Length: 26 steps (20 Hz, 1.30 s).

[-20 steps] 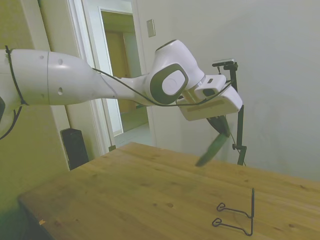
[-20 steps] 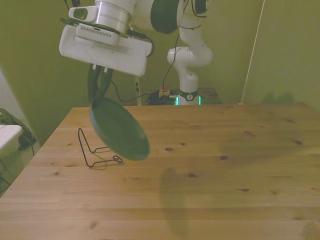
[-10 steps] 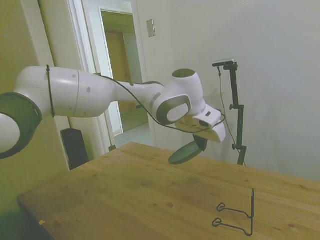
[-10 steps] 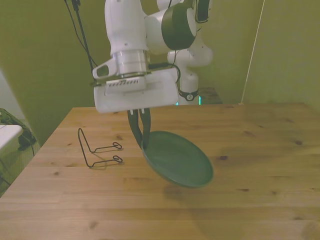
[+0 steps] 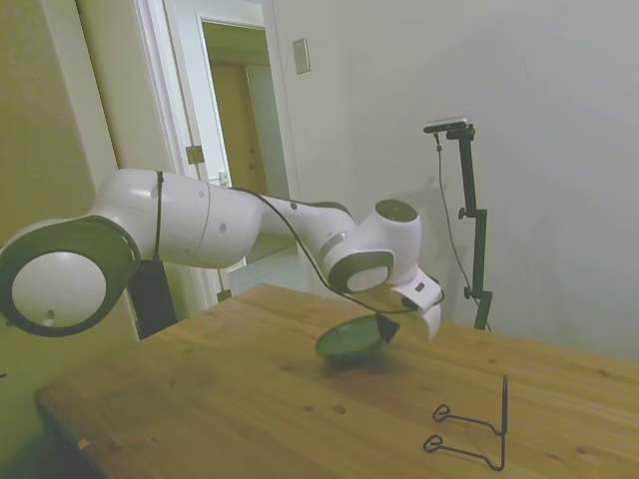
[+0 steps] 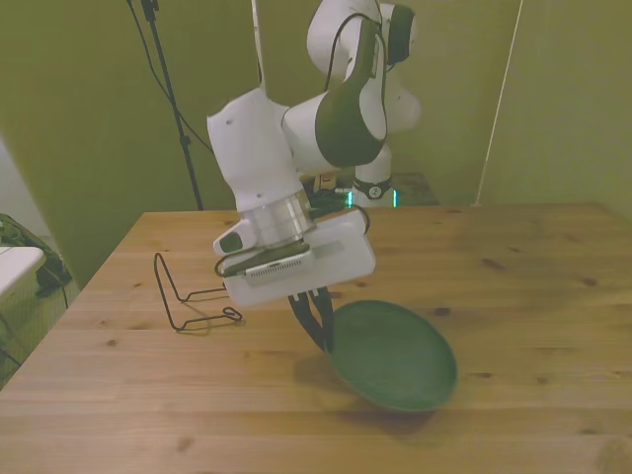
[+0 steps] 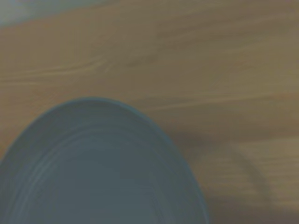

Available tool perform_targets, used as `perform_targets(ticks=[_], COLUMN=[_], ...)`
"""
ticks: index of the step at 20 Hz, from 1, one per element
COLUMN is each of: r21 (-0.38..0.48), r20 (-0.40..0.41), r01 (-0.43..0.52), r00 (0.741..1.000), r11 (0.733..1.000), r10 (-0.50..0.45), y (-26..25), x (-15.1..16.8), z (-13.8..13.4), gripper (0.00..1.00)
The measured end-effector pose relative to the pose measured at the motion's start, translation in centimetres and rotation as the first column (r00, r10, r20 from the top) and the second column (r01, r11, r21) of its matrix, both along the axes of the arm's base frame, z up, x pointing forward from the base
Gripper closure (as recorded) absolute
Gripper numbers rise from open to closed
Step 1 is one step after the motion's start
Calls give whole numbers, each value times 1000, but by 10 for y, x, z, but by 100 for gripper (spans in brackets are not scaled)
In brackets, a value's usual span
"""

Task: Unload the plate

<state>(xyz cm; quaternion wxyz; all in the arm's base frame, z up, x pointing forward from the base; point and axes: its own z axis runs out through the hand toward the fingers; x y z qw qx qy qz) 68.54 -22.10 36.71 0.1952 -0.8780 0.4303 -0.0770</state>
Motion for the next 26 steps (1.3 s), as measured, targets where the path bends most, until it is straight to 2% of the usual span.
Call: perform_targets(ticks=[4,5,17,20,23,26], r21=[3,2,-9,-13,-31,-76], r20=[-21,-20,-13,-6,21,27], r01=[4,2,-23,-22,-21,-54], r00=[1000,1000,1000,1000,1000,998], r11=[1000,1000,1000,1000,999,996], r10=[-4,-2,22,22,22,56], y=[-11,-11,-11,-12,-18,-20], x=[-3,-3,-5,-9,-17,-40], z=[-18,-18,-16,-8,26,82], gripper=[100,0,0,0,0,0])
